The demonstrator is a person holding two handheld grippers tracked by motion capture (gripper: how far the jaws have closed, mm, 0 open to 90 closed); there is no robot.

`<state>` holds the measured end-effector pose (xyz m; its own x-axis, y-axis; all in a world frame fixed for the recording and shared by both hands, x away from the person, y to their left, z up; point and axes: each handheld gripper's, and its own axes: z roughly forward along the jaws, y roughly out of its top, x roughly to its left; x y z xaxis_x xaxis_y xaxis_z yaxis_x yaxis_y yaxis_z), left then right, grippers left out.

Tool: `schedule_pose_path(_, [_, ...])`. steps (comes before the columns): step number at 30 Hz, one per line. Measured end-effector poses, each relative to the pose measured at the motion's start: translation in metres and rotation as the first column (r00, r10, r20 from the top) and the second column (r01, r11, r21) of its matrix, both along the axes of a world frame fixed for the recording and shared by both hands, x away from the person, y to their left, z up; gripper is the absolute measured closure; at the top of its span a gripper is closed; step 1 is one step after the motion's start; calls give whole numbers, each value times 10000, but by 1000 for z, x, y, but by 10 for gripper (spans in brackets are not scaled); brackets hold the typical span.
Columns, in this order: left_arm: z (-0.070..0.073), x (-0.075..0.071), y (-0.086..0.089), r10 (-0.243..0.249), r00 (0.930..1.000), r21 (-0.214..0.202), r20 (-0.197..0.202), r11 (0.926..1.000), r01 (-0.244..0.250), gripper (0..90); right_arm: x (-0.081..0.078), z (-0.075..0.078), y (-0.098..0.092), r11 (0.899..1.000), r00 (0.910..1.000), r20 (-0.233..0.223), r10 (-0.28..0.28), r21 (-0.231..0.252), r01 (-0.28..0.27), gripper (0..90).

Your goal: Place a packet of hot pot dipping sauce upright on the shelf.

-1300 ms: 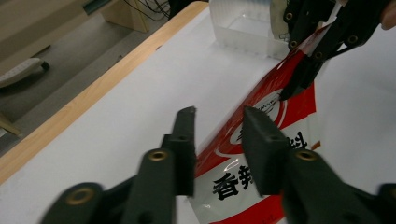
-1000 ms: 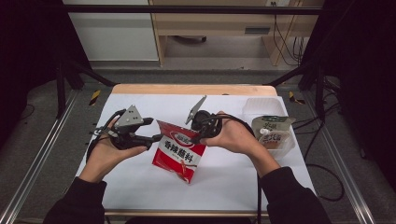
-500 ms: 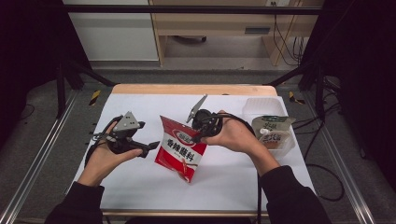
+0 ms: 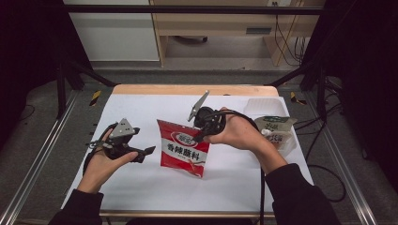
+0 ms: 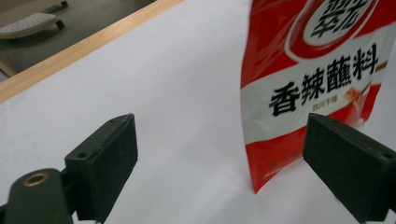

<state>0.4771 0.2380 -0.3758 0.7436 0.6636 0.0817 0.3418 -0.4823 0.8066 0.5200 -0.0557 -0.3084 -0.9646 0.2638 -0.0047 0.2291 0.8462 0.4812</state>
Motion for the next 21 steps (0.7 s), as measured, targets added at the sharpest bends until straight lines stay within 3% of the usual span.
schedule_pose_path(7, [-14,-7,9,210,9997,-177,-88,9996,-212,96,-4,17,-8,9994,9995,212,254,-258,-249,900])
schedule_pose_path(21, [-50,-22,20,537,9984,-238,-198,9982,-541,87,2,62,-53,10000,9983,584,28,-28,-27,899])
